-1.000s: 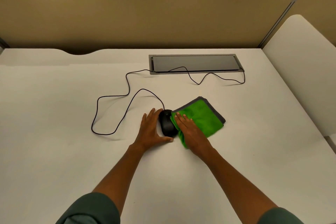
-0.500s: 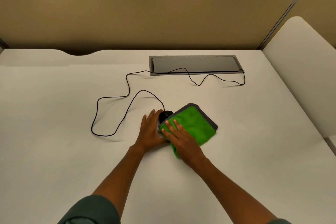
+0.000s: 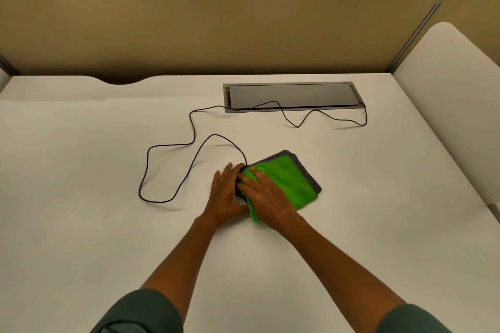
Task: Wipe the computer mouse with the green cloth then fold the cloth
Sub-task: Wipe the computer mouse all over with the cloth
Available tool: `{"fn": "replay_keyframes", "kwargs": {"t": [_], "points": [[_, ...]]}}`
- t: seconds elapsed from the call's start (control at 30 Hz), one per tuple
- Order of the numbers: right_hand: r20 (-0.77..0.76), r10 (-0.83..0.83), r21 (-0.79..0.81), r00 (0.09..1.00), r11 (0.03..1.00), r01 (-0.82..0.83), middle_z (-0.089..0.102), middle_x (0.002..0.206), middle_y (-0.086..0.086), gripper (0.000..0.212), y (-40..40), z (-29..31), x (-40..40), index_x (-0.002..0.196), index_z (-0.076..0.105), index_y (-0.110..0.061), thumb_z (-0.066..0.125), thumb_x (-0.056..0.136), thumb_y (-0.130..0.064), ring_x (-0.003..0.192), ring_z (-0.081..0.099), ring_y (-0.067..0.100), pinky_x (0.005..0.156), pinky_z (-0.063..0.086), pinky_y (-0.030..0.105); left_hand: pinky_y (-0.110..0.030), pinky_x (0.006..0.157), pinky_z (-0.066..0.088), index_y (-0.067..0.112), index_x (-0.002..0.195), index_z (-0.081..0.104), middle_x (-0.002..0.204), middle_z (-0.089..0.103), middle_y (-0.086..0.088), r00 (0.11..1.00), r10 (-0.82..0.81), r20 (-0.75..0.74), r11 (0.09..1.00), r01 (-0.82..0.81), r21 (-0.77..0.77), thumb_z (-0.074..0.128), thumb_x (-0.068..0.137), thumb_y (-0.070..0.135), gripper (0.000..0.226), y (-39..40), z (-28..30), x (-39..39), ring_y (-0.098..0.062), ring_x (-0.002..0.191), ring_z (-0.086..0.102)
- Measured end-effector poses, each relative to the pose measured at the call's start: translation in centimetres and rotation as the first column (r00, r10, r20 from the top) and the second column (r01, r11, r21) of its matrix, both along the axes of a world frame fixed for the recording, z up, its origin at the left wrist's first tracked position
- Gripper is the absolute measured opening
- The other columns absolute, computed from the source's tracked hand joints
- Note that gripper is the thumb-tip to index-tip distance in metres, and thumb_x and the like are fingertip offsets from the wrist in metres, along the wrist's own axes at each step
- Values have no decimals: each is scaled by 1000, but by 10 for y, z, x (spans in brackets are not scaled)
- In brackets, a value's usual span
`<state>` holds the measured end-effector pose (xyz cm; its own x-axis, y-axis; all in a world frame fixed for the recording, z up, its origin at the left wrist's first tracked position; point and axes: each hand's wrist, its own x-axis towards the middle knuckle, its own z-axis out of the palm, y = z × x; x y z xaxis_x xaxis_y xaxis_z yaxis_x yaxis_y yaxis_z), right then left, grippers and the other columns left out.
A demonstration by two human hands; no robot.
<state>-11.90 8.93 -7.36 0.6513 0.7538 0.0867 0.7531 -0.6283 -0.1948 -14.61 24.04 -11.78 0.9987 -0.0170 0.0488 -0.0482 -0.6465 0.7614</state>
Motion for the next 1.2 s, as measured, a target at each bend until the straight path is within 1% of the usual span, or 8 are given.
{"fn": "replay_keyframes", "kwargs": {"t": [0.13,0.3,0.43,0.6,0.73,0.97,1.03,1.2], "points": [[75,77,60,994,995,-82,58,135,9,49,-19,-6,-10,121,65,-8,74,75,5,126,49,43,98,45,57,-44,119,2,14,147,27,152,36,0,1000,17,-5,1000,-17,4,67,56,65,112,-1,3,0,-20,148,15],[99,120,64,988,990,-127,49,144,8,61,-40,-16,-20,132,55,-9,68,75,9,133,42,41,101,45,54,-43,119,2,13,147,26,153,33,-2,1000,11,-6,1000,-11,23,61,56,68,113,-1,2,0,-21,149,14],[108,121,54,987,990,-127,43,148,6,59,-55,-22,-24,137,49,-11,64,83,6,137,37,38,101,45,51,-41,120,0,15,147,25,153,33,-1,1000,10,-21,1000,-9,6,67,54,67,115,-1,3,1,-19,149,13],[102,103,49,989,993,-108,41,150,6,63,-64,-24,-24,140,46,-12,63,82,6,137,37,36,102,45,48,-43,121,2,14,147,26,153,34,0,1000,12,-6,1000,-12,20,83,59,52,112,-1,3,0,-20,149,14],[89,37,82,995,996,-44,44,147,12,58,-62,-26,-25,138,48,-8,64,84,5,135,40,36,101,46,48,-42,120,1,14,147,26,153,34,-1,1000,17,-2,1000,-17,21,85,58,53,113,-2,4,0,-19,149,14],[-21,-81,203,996,976,84,44,144,21,61,-50,-26,-17,136,49,0,61,79,16,131,46,37,102,46,47,-44,121,2,20,147,25,153,34,2,1000,21,-17,1000,-21,7,84,54,58,117,-1,3,0,-17,148,15],[-63,-108,200,992,973,119,40,147,19,64,-49,-25,-9,139,45,-2,58,79,17,133,43,35,105,42,45,-43,121,1,20,147,25,153,34,3,1000,20,-18,1000,-20,15,86,54,55,117,-1,2,1,-17,149,14],[-175,-185,112,967,972,206,24,157,8,72,-46,-28,26,148,28,-12,41,85,19,145,22,24,120,19,41,-41,120,0,21,147,26,153,34,5,999,29,-24,999,-29,17,87,54,52,116,-1,2,2,-15,149,13]]}}
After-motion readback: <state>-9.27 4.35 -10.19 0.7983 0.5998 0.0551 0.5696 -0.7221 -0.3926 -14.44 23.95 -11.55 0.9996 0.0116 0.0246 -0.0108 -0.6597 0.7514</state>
